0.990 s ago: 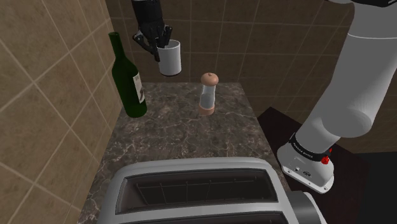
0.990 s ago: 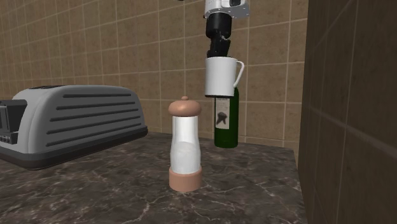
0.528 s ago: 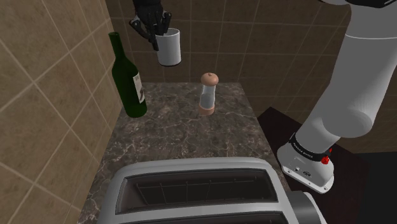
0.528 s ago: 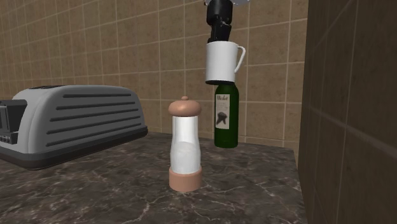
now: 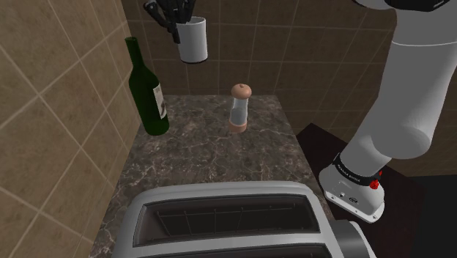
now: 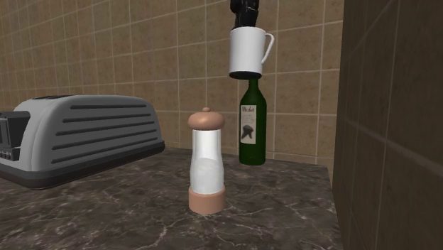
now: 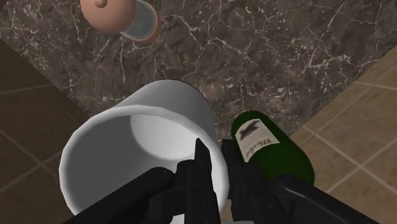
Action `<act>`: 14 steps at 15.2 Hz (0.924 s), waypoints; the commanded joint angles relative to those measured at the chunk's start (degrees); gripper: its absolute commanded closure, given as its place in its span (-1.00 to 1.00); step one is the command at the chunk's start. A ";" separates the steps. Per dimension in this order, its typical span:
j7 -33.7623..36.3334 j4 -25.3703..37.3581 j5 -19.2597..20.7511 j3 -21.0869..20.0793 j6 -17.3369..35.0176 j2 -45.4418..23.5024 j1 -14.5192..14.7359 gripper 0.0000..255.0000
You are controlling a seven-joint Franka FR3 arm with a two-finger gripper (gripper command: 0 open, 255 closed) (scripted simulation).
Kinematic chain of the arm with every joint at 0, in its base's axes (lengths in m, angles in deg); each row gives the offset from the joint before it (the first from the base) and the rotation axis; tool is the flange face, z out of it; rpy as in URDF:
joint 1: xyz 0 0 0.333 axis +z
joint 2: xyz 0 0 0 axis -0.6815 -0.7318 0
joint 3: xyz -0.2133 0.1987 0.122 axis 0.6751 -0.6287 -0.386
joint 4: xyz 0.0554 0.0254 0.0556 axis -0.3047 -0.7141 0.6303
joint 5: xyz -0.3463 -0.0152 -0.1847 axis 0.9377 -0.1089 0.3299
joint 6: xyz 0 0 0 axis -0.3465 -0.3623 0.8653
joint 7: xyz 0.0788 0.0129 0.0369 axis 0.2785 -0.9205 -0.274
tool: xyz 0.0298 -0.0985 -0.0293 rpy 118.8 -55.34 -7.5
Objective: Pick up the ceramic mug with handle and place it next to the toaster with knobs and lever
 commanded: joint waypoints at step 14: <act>-0.05 -19.55 -8.50 -0.74 1.30 20.02 -2.72 1.00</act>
